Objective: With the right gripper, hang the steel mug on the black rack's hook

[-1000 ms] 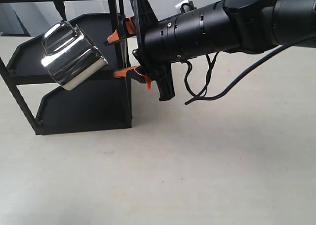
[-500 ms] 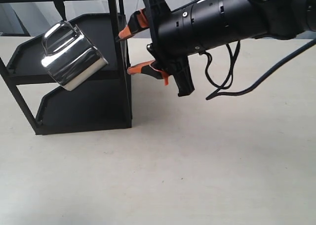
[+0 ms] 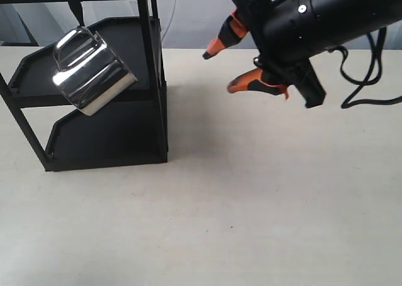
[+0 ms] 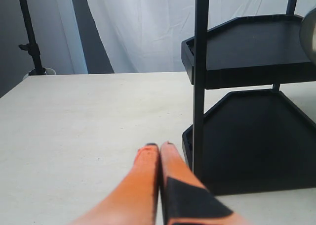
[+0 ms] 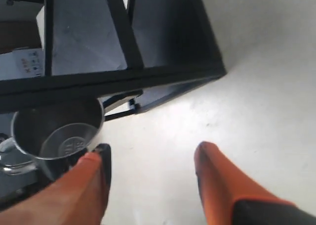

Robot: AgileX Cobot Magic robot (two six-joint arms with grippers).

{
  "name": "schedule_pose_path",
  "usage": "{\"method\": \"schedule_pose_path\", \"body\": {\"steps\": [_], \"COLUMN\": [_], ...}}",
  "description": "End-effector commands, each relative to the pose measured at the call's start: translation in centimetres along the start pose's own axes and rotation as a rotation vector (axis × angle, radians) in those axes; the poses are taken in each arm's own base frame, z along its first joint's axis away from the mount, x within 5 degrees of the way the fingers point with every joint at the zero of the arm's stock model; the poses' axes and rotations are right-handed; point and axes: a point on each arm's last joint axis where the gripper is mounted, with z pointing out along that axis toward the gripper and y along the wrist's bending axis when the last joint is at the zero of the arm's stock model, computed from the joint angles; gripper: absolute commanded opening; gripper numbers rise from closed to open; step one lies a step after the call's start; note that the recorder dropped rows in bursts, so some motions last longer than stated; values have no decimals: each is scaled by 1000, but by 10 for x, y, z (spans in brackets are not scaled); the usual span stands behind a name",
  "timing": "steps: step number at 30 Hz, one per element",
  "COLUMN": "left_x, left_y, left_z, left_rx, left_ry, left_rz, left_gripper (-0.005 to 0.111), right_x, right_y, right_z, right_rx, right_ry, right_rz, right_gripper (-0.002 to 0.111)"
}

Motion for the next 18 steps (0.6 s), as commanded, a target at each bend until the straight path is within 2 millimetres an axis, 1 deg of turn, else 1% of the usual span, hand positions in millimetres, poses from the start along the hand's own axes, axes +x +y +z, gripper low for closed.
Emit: {"method": "schedule_pose_path", "body": {"steps": [1, 5, 7, 14, 18], "left_x": [-1, -1, -1, -1, -1], "left_y": [0, 0, 0, 0, 0], "left_z": [-1, -1, -1, -1, -1], "left_rx": [1, 1, 1, 1, 1], "left_ry": [-9, -9, -9, -9, -9], "left_rz": [-3, -3, -3, -3, -3], "left_gripper": [2, 2, 2, 2, 2], "right_x": [-6, -8, -11, -18, -17], "right_y": [-8, -9, -11, -14, -10], "right_z": [-22, -32, -37, -44, -60], "right_rx": [109, 134, 173, 254, 233], "right_ry": [-137, -192, -234, -319, -388], "right_rz": [-209, -284, -345, -466, -515], "right_gripper": [51, 51, 51, 51, 51]}}
